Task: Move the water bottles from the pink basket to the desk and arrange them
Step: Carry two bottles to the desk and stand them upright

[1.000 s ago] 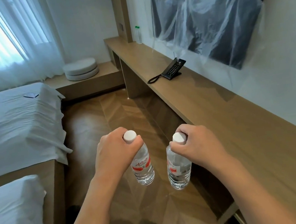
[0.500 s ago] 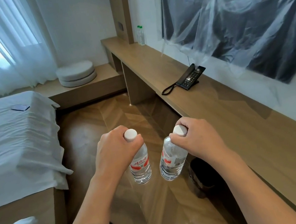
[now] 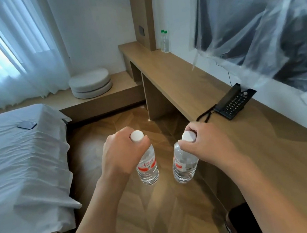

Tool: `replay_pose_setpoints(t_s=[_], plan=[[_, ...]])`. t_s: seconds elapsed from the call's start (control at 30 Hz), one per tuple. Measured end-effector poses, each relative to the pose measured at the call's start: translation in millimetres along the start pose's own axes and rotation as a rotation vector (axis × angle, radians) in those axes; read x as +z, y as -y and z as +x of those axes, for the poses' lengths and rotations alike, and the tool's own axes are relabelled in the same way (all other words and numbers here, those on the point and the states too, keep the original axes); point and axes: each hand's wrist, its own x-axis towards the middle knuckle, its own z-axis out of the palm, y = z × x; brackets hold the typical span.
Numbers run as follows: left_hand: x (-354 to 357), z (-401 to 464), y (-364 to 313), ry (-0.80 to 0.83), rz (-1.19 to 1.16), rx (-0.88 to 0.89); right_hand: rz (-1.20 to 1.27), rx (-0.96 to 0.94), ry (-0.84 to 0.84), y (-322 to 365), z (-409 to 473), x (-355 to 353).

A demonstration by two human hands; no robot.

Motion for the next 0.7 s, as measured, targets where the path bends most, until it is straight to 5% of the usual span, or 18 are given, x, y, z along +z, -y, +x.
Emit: replay_pose_setpoints(t_s=[0.7], plan=[[43,391,118,-0.004,-0.070,0.005,-0.060,-0.012,-0.081,62,395,71]])
